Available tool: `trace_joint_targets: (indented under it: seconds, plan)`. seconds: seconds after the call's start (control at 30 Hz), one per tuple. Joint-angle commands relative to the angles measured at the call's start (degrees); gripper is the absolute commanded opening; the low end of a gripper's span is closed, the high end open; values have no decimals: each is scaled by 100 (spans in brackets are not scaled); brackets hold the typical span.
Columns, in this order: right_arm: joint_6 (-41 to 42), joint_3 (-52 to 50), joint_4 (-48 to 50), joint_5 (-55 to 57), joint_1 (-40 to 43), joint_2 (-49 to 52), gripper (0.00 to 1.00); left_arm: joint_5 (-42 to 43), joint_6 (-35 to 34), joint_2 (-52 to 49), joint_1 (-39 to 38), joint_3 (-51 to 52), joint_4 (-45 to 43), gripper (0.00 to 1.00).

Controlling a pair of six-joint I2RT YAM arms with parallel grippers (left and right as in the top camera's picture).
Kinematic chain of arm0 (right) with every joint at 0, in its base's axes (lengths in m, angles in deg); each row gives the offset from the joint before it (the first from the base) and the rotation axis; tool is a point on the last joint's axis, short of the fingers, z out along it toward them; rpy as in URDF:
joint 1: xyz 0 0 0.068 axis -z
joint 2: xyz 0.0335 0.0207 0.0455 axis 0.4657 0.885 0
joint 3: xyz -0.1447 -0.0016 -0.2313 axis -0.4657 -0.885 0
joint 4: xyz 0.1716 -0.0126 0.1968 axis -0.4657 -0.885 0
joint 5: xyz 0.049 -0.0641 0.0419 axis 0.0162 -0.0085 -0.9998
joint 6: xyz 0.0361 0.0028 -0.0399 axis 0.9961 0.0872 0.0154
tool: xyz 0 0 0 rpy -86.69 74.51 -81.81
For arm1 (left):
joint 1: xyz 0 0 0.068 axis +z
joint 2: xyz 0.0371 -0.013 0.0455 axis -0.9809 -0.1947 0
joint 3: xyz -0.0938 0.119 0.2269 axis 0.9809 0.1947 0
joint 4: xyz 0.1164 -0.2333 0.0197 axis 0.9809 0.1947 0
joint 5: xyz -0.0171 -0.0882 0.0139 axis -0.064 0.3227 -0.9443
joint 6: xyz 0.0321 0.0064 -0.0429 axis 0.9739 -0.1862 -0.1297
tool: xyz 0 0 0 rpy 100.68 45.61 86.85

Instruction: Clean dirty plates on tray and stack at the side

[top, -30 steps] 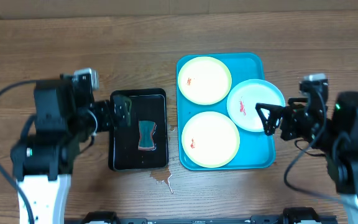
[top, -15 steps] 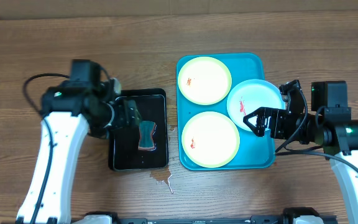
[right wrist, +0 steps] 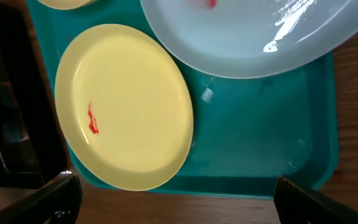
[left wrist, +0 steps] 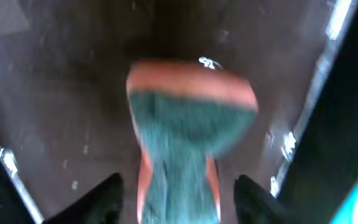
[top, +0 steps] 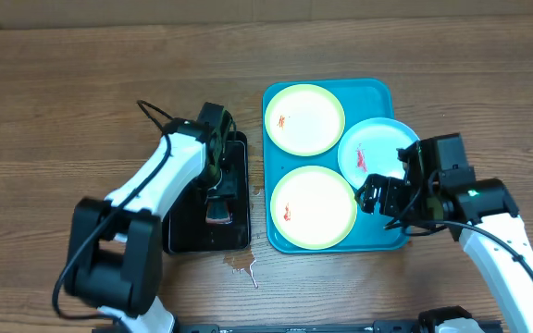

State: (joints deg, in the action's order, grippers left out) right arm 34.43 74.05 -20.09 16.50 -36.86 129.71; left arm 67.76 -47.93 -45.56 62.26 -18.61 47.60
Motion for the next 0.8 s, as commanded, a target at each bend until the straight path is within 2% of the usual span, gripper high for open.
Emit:
trace_joint_targets:
  seconds: [0.0, 0.03, 0.07, 0.13, 0.33, 0.6, 0.77]
  plan:
    - [282, -170, 153, 120, -17, -24, 100, -133, -199, -345, 9, 22, -153, 44]
    - [282, -273, 256, 122, -17, -24, 100, -136, -199, -446, 9, 22, -195, 27]
    - [280, -337, 319, 122, -17, -24, 100, -136, -199, -459, 9, 22, -221, 16]
    - [282, -483, 463, 120, -17, -20, 100, -140, -192, -457, 9, 20, -258, 4]
    - [273, -1078, 1276, 55, -17, 83, 100, -136, -11, -424, 9, -162, -48, 4]
    - [-398, -1145, 1998, -295, -181, 737, 76, -140, 422, -133, 9, -946, 802, 4]
    - [-308, -1145, 2555, 330, -535, 1392, 58, -61, 428, 378, 7, -1414, 1029, 4]
